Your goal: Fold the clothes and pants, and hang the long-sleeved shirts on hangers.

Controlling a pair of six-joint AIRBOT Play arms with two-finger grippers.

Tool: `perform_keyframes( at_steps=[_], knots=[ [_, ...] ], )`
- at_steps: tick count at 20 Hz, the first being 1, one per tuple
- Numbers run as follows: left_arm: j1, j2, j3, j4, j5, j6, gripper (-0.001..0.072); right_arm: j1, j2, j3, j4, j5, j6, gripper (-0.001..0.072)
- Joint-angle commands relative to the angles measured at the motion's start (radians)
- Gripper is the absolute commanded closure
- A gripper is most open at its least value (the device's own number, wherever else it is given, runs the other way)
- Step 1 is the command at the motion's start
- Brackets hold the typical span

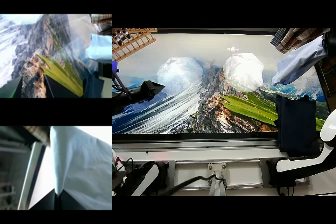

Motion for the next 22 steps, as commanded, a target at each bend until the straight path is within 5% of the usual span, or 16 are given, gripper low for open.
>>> perform_keyframes(
  at_steps=[1, 3, 10, 22],
  knots=[
    [-0.004, 0.000, 0.000, -0.001, 0.026, -0.001, 0.0417, 0.029, 0.028, -0.003, -0.227, 0.123, 0.224, 0.0692],
    [-0.013, 0.000, 0.000, -0.002, 0.039, 0.013, 0.0417, 0.047, 0.052, -0.003, -0.345, 0.229, 0.303, 0.0692],
    [-0.066, -0.006, 0.000, 0.000, 0.081, 0.055, 0.0418, 0.052, 0.156, -0.078, -0.590, 0.612, 0.303, 0.0690],
    [-0.072, -0.007, 0.000, 0.000, 0.078, 0.095, 0.0418, 0.035, 0.715, -1.007, -0.645, 0.567, 0.373, 0.0691]
  ],
)
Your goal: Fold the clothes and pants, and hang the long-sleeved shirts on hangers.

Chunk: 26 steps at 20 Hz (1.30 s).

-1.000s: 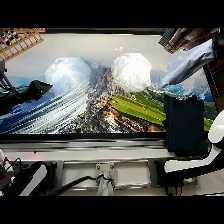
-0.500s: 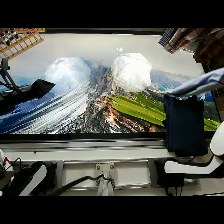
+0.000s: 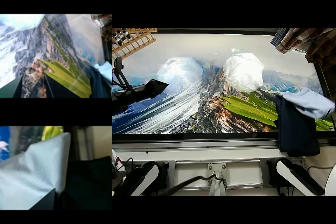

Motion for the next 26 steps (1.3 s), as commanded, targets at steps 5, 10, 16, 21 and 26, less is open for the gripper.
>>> perform_keyframes(
  at_steps=[5, 10, 16, 21, 26],
  knots=[
    [-0.001, 0.000, 0.000, 0.000, -0.007, 0.004, 0.0418, -0.010, 0.228, -0.394, -0.006, -0.005, 0.014, 0.0691],
    [-0.001, 0.000, 0.000, 0.003, -0.016, 0.004, 0.0418, -0.010, 0.263, -0.475, -0.011, -0.004, -0.037, 0.0690],
    [-0.001, 0.000, 0.000, 0.008, -0.021, 0.004, 0.0418, -0.010, 0.262, -0.538, -0.011, -0.039, -0.106, 0.0689],
    [-0.001, 0.000, 0.000, 0.007, -0.029, 0.004, 0.0418, -0.010, 0.262, -0.481, -0.026, -0.054, -0.168, 0.0428],
    [-0.057, 0.001, 0.027, 0.010, -0.066, 0.077, 0.0417, -0.009, 0.255, -0.211, 0.275, -0.852, -0.517, 0.0423]
  ],
)
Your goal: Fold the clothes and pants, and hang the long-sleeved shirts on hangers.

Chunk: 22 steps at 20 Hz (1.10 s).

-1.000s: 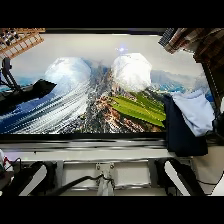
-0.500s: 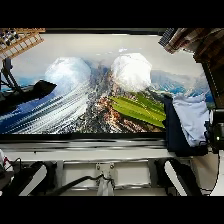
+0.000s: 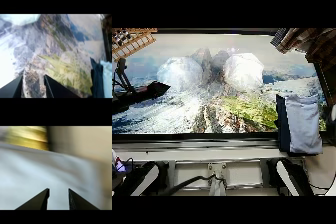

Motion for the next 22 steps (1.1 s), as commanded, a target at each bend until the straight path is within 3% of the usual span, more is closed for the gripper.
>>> perform_keyframes(
  at_steps=[1, 3, 6, 8, 9, 13, 22],
  knots=[
    [-0.074, 0.000, 0.045, 0.010, -0.009, 0.040, 0.0418, 0.001, -0.020, 0.163, 0.382, -0.679, -0.420, 0.0423],
    [-0.163, 0.000, 0.126, 0.055, 0.029, 0.039, 0.0417, 0.003, -0.087, 0.263, 0.702, -0.756, -0.662, 0.0421],
    [-0.282, -0.001, 0.269, 0.198, 0.099, -0.012, 0.0418, 0.058, -0.222, 0.396, 1.018, -0.505, -1.029, 0.0422],
    [-0.322, -0.001, 0.339, 0.303, 0.109, -0.056, 0.0418, 0.137, -0.304, 0.423, 1.092, -0.313, -1.239, 0.0422],
    [-0.330, 0.001, 0.354, 0.335, 0.108, -0.069, 0.0418, 0.181, -0.336, 0.423, 1.057, -0.251, -1.298, 0.0423],
    [-0.330, 0.001, 0.356, 0.337, 0.035, -0.069, 0.0418, 0.333, -0.417, 0.423, 0.789, -0.190, -1.298, 0.0422],
    [-0.329, 0.000, 0.356, 0.337, 0.023, -0.069, 0.0418, 0.358, -0.421, 0.423, 0.784, -0.194, -1.299, 0.0423]
  ],
)
